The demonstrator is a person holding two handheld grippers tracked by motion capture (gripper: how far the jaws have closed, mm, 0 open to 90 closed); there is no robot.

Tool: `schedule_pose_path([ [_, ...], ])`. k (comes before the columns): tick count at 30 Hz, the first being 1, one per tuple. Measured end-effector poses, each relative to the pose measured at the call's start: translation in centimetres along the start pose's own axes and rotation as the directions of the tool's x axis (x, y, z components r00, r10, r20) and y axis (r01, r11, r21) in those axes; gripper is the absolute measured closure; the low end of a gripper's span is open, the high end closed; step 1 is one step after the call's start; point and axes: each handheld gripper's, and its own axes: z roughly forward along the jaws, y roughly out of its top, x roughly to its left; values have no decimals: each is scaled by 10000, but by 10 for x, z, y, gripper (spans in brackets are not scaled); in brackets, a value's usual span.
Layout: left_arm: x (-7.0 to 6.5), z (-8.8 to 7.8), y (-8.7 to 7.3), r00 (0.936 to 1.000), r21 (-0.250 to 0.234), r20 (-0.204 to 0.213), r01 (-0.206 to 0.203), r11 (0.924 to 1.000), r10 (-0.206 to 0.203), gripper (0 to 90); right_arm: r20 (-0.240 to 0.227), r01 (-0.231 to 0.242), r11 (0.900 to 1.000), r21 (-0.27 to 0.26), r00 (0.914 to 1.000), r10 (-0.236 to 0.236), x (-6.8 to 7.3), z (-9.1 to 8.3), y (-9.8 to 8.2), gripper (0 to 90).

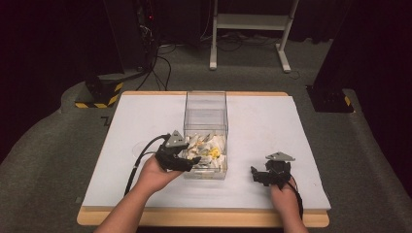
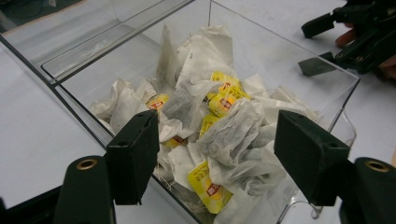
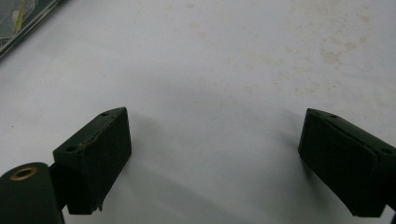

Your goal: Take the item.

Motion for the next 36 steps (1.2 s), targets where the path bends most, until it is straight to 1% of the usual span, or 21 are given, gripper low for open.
schedule_pose_path([
  [2, 0, 2, 2, 10000, 137, 5, -67, 9999, 67, 322, -1, 0, 10000, -3, 10000, 0, 0, 0, 0, 93],
  [3, 0, 4, 4, 9998, 390, -69, -200, 9990, 202, 326, 0, 12, 10000, 3, 10000, -12, 0, 0, 0, 93],
  [4, 0, 4, 4, 9998, 390, -69, -200, 9990, 202, 325, 0, 12, 10000, 3, 10000, -12, 0, 0, 0, 93],
  [5, 1, 6, 5, 9994, 536, -162, -287, 9982, 296, 325, -2, 1, 10000, -2, 10000, -1, 0, 0, 0, 93],
  [7, 3, 10, 8, 9995, 874, -22, -318, 9957, 321, 328, -3, 1, 10000, -2, 10000, -1, 0, 0, 0, 93],
  [8, 3, 10, 8, 9995, 874, -22, -318, 9957, 321, 330, -3, 1, 10000, -2, 10000, -1, 0, 0, 0, 93],
  [9, 3, 12, 11, 9991, 1052, -15, -412, 9936, 416, 331, 2, 16, 10000, -7, 10000, -16, 0, 0, 0, 93],
  [15, 4, 15, 16, 9991, 1295, 119, -420, 9907, 408, 364, -2, 18, 10000, -8, 10000, -18, 0, 0, 0, 93],
  [18, 4, 16, 18, 9989, 1385, 252, -437, 9894, 405, 431, -3, 17, 10000, -10, 10000, -17, 0, 0, 0, 94],
  [19, 5, 17, 19, 9979, 1514, 453, -521, 9871, 457, 431, -2, 19, 10000, -7, 10000, -19, 0, 0, 0, 94],
  [20, 5, 18, 20, 9972, 1600, 592, -554, 9856, 465, 481, -2, 19, 10000, -9, 10000, -19, 0, 0, 0, 94],
  [21, 5, 19, 21, 9958, 1699, 753, -633, 9834, 511, 501, -3, 18, 10000, -10, 10000, -18, 0, 0, 0, 94],
  [22, 4, 19, 21, 9952, 1730, 841, -639, 9828, 499, 538, -4, 20, 10000, -11, 10000, -20, 0, 0, 0, 94],
  [24, 5, 23, 22, 9931, 1941, 993, -813, 9776, 629, 584, -4, 20, 10000, -11, 10000, -20, 0, 0, 0, 94],
  [26, 4, 24, 22, 9929, 2017, 1011, -816, 9760, 621, 614, 1, 18, 10000, -13, 10000, -18, 0, 0, 0, 94],
  [29, 4, 30, 22, 9908, 2345, 1150, -965, 9673, 710, 652, -5, 38, 10000, -21, 10000, -38, 0, 0, 0, 95],
  [30, 4, 30, 22, 9908, 2345, 1150, -965, 9673, 710, 660, -6, 39, 10000, -23, 10000, -39, 0, 0, 0, 95],
  [32, 4, 33, 24, 9895, 2480, 1209, -1077, 9628, 796, 668, -9, 39, 10000, -22, 10000, -39, 0, 0, 0, 95],
  [34, 3, 34, 25, 9897, 2521, 1206, -1051, 9620, 766, 670, -10, 38, 10000, -22, 10000, -38, 0, 0, 0, 95],
  [35, 3, 37, 26, 9895, 2654, 1228, -1072, 9582, 767, 669, -11, 38, 10000, -24, 10000, -38, 0, 0, 0, 95],
  [36, 3, 37, 26, 9895, 2654, 1228, -1072, 9582, 767, 669, -11, 38, 10000, -24, 10000, -38, 0, 0, 0, 95],
])
